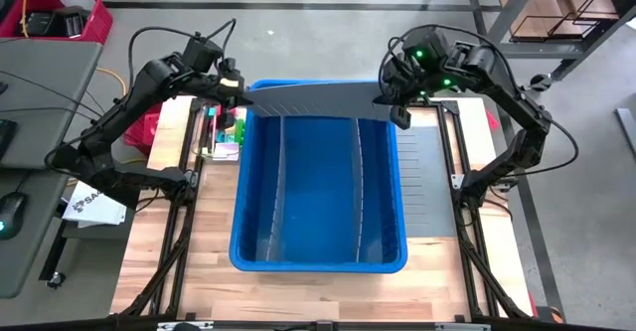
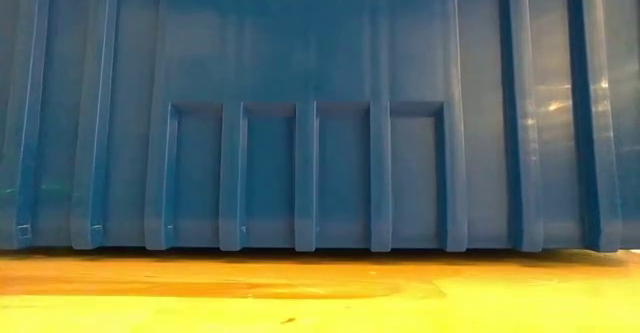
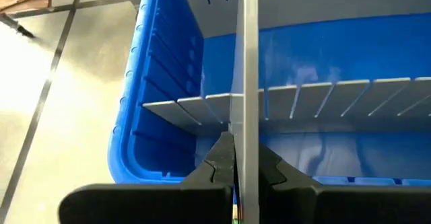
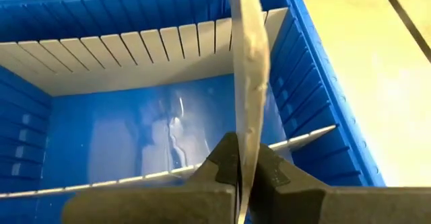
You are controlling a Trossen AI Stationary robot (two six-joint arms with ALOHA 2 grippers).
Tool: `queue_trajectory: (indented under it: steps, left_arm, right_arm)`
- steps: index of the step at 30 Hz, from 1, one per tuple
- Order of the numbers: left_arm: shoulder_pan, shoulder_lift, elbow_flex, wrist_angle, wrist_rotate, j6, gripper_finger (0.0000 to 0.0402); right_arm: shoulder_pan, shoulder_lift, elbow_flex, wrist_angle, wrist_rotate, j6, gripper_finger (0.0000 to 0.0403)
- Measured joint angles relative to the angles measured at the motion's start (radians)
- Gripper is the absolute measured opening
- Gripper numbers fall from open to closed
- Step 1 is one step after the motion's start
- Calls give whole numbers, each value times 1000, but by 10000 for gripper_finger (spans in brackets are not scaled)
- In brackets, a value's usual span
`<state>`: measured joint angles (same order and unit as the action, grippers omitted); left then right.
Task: Sort blocks
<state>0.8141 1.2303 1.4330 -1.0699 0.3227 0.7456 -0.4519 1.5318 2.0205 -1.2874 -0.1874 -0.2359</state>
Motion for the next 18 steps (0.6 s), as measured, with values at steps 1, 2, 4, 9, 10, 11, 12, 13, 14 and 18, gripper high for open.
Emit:
queue_trajectory:
  steps: [1,2,4,9,10,11,12,13,14,18]
  left_arm:
    - [3,0,0,-3,-1,0,0]
    - [6,1,0,-9,0,0,0]
    - [15,1,0,-24,0,0,0]
    - [18,1,0,-38,-3,0,0]
    - [18,1,0,-37,-4,1,0]
    - [21,1,0,-34,-7,5,0]
    - [24,1,0,-30,-10,13,0]
    - [25,1,0,-29,-10,22,0]
    - [26,1,0,-30,-11,26,0]
    - [41,1,0,-30,-10,33,0]
  right_arm:
    - [1,0,0,3,0,1,0]
    - [2,0,0,6,0,4,0]
    - [2,0,0,21,0,17,0]
    - [2,0,1,36,0,18,0]
    - [2,0,1,37,0,18,0]
    - [2,0,1,39,0,18,0]
    - [2,0,2,40,0,18,0]
    - [2,0,2,40,0,19,0]
    - [2,0,2,40,0,21,0]
    - [2,0,2,41,0,36,0]
